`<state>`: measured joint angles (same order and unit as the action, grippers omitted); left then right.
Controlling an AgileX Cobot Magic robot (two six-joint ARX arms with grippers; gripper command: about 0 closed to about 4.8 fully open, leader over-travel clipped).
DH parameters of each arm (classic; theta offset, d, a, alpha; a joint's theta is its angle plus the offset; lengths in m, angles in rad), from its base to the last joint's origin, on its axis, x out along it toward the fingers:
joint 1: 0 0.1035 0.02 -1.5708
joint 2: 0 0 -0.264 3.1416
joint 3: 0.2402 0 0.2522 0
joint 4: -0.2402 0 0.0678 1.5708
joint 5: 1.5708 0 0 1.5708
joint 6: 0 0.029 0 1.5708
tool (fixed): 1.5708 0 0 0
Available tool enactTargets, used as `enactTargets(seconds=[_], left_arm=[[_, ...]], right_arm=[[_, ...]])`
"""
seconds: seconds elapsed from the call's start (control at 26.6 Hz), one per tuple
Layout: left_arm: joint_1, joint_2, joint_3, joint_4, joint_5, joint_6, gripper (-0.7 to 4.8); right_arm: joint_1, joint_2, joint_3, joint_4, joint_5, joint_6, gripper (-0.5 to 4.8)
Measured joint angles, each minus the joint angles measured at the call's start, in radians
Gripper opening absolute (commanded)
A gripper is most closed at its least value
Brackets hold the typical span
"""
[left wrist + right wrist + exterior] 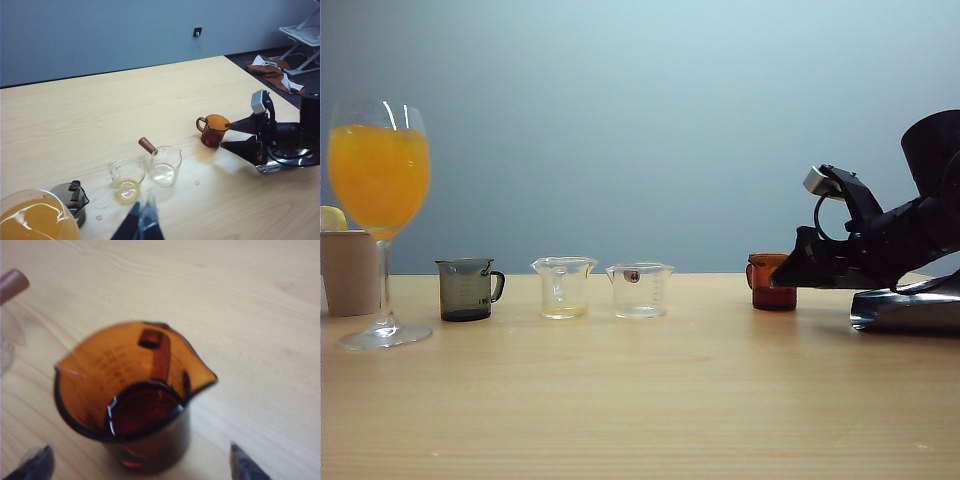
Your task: Pick up the fourth measuring cup from the left, pour the grenadine inside into the goblet, and finally put the measuring cup back in its original place.
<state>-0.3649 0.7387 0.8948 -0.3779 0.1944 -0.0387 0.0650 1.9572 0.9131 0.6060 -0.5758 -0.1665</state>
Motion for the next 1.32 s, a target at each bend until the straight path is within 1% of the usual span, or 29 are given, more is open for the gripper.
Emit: enactTargets(seconds=[0.26, 0.68, 0.94, 1.32], left_arm=[[0.000, 0.000, 0.000, 0.000, 0.000, 0.000, -0.05], [0.000, 0.000, 0.000, 0.000, 0.000, 0.000, -0.05], [0.000, 0.000, 0.000, 0.000, 0.000, 0.000, -0.05], [0.000, 0.000, 0.000, 0.000, 0.000, 0.000, -0.05]], right_arm=[[0.010, 0.024, 0.011, 0.008, -0.001, 0.000, 4.79], [0.021, 0.089, 0.107, 0.005, -0.012, 0.008, 4.79], [0.046, 0.125, 0.143, 0.002, -0.023, 0.008, 4.79], [0.059, 0.140, 0.148, 0.013, 0.016, 0.008, 4.79]])
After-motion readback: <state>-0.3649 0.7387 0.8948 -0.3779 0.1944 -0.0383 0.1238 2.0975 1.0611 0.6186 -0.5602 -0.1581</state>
